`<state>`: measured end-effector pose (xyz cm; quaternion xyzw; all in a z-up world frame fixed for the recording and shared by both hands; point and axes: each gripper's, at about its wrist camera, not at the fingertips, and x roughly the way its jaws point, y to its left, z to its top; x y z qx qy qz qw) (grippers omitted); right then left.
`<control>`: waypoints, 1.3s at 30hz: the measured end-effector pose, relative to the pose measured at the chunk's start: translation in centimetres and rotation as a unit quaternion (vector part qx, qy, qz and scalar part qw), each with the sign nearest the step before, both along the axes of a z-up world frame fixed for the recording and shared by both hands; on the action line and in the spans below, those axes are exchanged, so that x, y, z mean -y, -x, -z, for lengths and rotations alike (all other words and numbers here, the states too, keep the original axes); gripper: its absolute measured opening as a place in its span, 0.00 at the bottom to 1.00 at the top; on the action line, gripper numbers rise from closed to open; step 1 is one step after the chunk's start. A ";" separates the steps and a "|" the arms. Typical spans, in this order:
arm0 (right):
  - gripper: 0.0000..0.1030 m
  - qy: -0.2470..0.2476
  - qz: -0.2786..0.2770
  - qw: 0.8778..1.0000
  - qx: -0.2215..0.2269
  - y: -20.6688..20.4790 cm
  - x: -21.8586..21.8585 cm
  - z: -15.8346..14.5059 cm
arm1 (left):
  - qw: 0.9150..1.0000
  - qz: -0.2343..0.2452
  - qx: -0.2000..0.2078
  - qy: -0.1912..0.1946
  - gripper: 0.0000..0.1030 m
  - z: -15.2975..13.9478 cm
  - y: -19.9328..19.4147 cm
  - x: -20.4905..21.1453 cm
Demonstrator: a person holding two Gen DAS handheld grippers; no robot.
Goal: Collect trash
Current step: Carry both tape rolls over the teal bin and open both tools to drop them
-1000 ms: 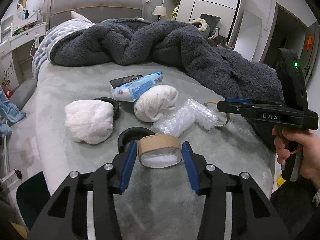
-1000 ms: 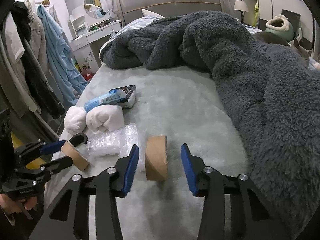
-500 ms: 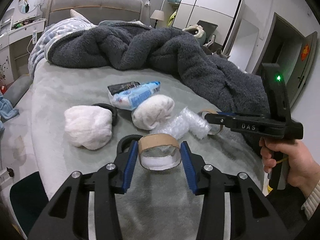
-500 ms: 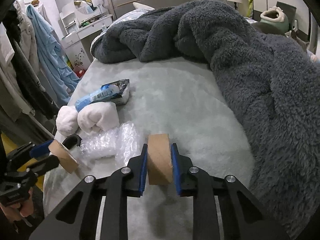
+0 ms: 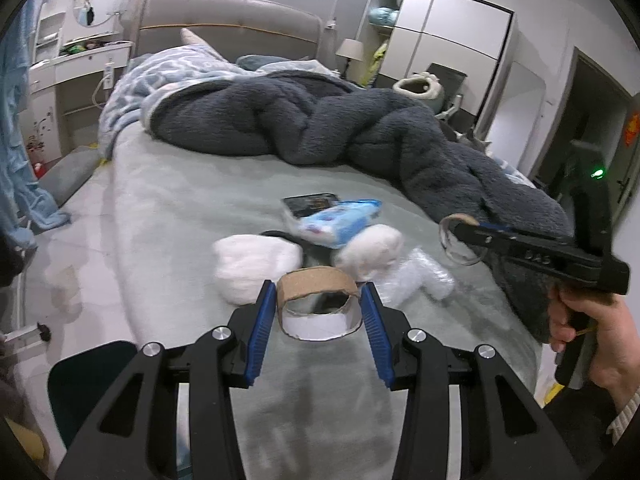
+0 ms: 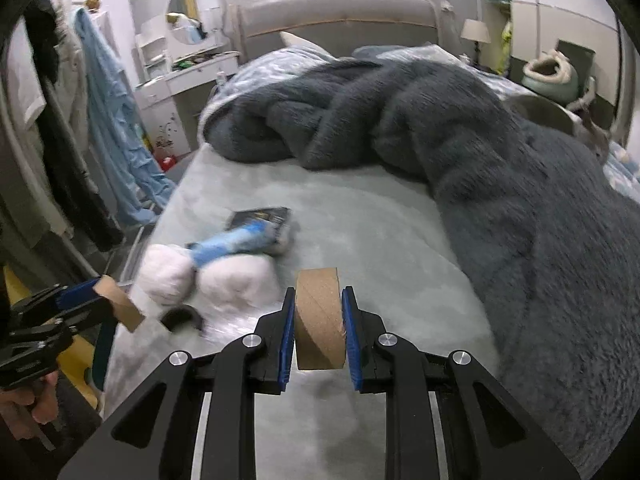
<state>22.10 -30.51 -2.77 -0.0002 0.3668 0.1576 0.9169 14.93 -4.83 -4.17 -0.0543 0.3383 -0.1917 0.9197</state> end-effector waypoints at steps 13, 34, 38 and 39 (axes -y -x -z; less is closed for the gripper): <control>0.22 0.013 -0.077 0.997 0.026 0.6 -8.7 -2.2 | 0.994 -0.100 -0.051 -0.011 0.45 1.7 -0.2 -8.4; 0.22 0.011 -0.163 0.986 0.016 1.8 -19.1 -2.9 | 0.975 -0.161 -0.147 -0.045 0.46 5.9 -0.1 -15.3; 0.22 0.011 -0.182 0.983 0.003 1.7 -21.1 -2.2 | 0.969 -0.172 -0.175 -0.039 0.46 7.0 0.0 -17.0; 0.22 0.009 -0.188 0.982 -0.001 1.7 -21.8 -1.9 | 0.967 -0.174 -0.181 -0.036 0.46 7.2 0.1 -17.3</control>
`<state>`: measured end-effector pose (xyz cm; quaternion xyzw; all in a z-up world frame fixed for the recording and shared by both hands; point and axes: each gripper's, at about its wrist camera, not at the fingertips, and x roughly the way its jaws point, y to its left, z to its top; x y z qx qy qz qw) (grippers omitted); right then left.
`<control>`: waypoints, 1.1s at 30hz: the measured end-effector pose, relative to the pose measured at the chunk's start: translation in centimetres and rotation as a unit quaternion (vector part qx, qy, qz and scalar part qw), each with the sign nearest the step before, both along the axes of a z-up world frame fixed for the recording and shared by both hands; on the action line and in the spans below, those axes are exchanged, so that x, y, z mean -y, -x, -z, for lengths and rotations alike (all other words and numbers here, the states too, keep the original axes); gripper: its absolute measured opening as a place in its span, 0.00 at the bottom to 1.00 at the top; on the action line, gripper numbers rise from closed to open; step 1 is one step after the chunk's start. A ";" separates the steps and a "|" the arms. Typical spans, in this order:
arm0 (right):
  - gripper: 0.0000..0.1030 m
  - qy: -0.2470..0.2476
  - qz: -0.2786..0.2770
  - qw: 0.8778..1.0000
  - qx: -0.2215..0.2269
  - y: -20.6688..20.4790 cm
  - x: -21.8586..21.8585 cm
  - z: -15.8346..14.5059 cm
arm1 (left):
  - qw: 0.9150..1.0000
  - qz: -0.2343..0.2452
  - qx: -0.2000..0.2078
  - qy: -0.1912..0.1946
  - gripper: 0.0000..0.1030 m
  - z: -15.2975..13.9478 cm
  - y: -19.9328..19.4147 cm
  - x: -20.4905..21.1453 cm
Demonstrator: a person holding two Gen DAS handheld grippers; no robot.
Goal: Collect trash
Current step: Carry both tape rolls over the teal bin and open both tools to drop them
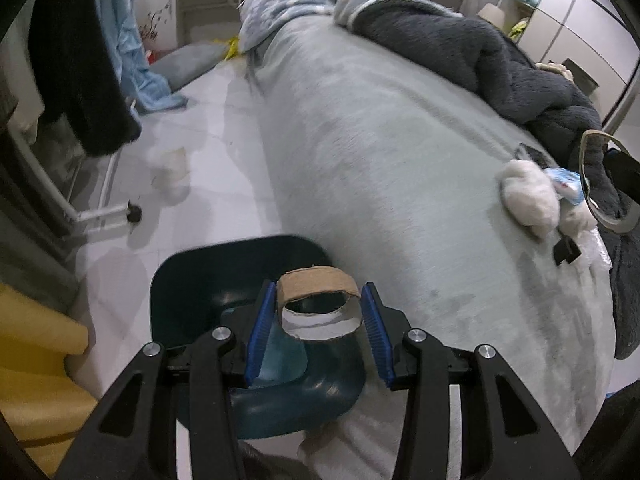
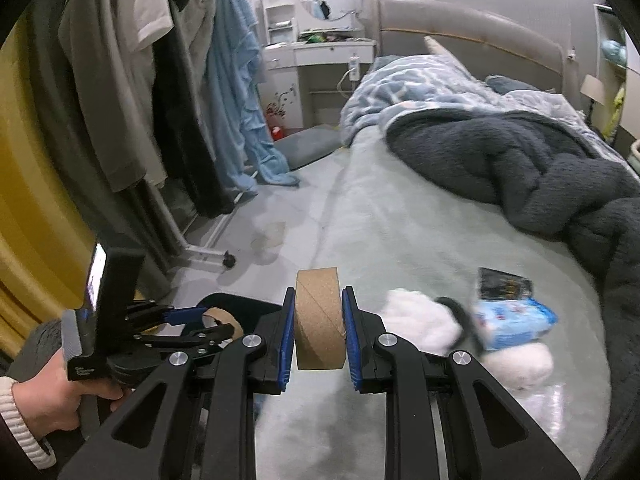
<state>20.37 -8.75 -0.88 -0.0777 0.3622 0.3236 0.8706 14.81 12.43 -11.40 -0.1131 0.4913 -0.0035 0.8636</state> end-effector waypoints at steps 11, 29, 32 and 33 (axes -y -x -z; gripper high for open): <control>0.22 0.001 -0.067 0.996 -0.066 0.2 -7.5 3.8 | 0.997 -0.041 -0.068 0.025 0.46 3.0 1.3 -5.8; 0.22 0.113 -0.122 0.978 -0.129 0.6 -15.1 12.9 | 0.997 -0.062 -0.033 0.040 0.67 0.2 4.5 -10.8; 0.22 0.123 -0.119 0.975 -0.141 0.3 -15.3 14.1 | 0.997 -0.064 -0.001 0.040 0.72 -1.0 5.0 -11.3; 0.22 0.127 -0.118 0.974 -0.144 0.3 -15.4 14.4 | 0.997 -0.064 0.008 0.040 0.75 -1.3 5.0 -11.4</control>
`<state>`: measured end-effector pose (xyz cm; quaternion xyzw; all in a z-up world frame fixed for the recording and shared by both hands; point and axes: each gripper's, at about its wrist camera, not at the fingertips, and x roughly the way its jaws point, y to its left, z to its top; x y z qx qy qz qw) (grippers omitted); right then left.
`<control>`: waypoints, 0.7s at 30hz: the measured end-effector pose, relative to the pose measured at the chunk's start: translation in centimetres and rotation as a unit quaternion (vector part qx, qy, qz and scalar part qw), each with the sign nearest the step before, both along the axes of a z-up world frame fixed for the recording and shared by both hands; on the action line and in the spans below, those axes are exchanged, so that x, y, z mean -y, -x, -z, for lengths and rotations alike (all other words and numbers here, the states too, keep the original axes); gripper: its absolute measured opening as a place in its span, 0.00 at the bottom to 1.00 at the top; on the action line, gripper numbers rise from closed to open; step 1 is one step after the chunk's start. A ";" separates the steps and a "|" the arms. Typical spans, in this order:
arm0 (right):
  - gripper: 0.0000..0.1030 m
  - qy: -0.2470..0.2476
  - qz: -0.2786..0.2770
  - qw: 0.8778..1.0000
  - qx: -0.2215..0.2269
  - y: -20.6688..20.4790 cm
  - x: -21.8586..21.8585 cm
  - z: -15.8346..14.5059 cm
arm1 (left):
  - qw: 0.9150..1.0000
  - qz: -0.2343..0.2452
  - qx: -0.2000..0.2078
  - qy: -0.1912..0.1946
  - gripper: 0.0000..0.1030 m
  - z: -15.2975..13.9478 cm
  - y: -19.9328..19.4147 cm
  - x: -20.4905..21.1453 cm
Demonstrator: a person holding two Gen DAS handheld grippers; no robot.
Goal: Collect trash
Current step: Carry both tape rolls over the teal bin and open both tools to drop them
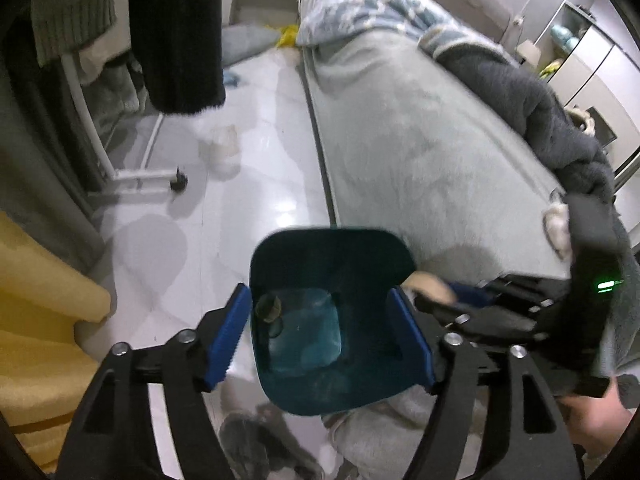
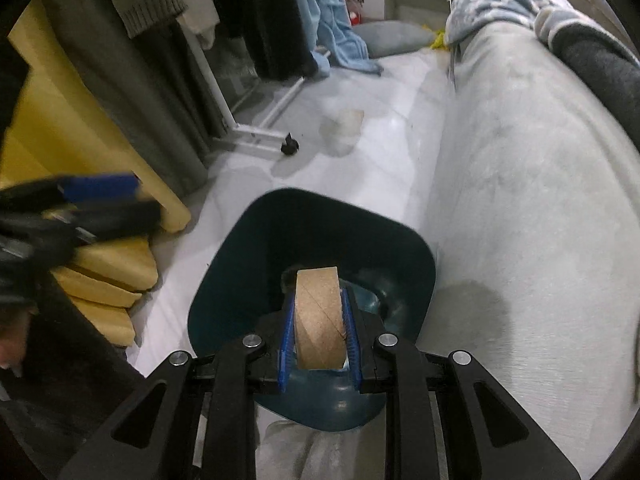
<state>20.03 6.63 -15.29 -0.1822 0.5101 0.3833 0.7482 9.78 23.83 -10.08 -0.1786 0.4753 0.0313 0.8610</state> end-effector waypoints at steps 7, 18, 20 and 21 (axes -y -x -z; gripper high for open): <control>0.22 0.031 -0.001 0.999 -0.017 0.2 -0.3 2.5 | 0.998 0.007 0.067 -0.021 0.76 -2.6 0.7 -0.1; 0.32 0.059 -0.014 0.998 -0.023 0.8 -1.3 4.4 | 0.986 0.006 0.161 -0.044 0.85 -6.9 2.5 0.2; 0.46 0.056 -0.010 0.998 -0.022 0.6 -1.2 4.2 | 0.982 0.006 0.181 -0.048 0.88 -7.8 2.8 0.5; 0.49 0.054 -0.007 0.998 -0.021 0.6 -1.1 3.9 | 0.981 0.007 0.188 -0.050 0.90 -8.0 2.9 0.6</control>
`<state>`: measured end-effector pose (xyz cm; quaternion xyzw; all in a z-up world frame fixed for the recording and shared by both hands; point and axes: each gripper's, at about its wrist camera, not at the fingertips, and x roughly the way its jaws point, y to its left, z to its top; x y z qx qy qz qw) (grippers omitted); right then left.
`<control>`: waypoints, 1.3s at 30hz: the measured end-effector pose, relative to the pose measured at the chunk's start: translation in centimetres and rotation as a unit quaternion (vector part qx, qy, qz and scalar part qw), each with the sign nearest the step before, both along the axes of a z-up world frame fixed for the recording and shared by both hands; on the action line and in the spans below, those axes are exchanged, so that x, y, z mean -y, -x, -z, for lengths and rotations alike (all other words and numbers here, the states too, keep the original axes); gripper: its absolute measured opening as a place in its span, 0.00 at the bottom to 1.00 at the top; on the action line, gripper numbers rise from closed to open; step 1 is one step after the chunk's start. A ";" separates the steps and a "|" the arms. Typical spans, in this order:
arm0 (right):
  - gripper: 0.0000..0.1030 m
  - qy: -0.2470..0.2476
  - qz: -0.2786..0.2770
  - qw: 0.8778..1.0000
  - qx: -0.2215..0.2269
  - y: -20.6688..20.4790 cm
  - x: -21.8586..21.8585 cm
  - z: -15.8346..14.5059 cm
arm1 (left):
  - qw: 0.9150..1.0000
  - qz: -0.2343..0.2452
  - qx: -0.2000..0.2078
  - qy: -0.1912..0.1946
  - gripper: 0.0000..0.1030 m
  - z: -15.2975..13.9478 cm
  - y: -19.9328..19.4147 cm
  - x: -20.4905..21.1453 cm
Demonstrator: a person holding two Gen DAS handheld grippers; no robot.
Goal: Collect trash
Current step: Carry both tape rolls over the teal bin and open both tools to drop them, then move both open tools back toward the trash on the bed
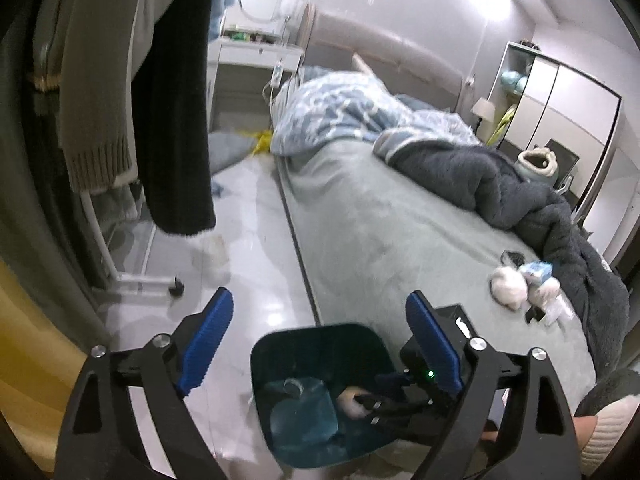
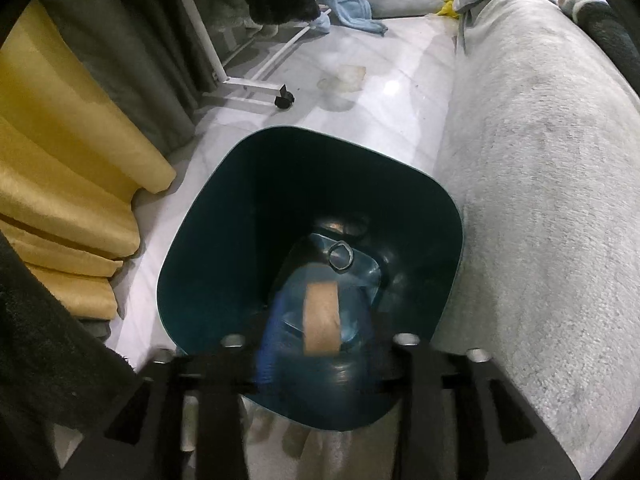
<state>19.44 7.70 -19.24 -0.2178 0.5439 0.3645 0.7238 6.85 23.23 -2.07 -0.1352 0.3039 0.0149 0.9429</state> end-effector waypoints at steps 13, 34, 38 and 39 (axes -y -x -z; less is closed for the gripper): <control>0.72 -0.077 0.003 0.995 0.061 1.1 2.6 -6.8 | 0.994 0.018 0.102 -0.023 0.94 -4.3 1.3 2.7; 0.85 -0.120 0.058 0.974 0.181 0.3 14.2 -14.0 | 0.990 0.076 0.115 -0.021 0.95 -4.9 -1.2 11.0; 0.85 -0.112 0.066 0.970 0.204 0.1 16.7 -14.6 | 0.989 0.093 0.110 -0.020 0.95 -4.6 -1.9 13.1; 0.85 -0.110 0.070 0.969 0.211 0.0 17.4 -14.9 | 0.989 0.095 0.109 -0.020 0.95 -4.6 -2.0 13.5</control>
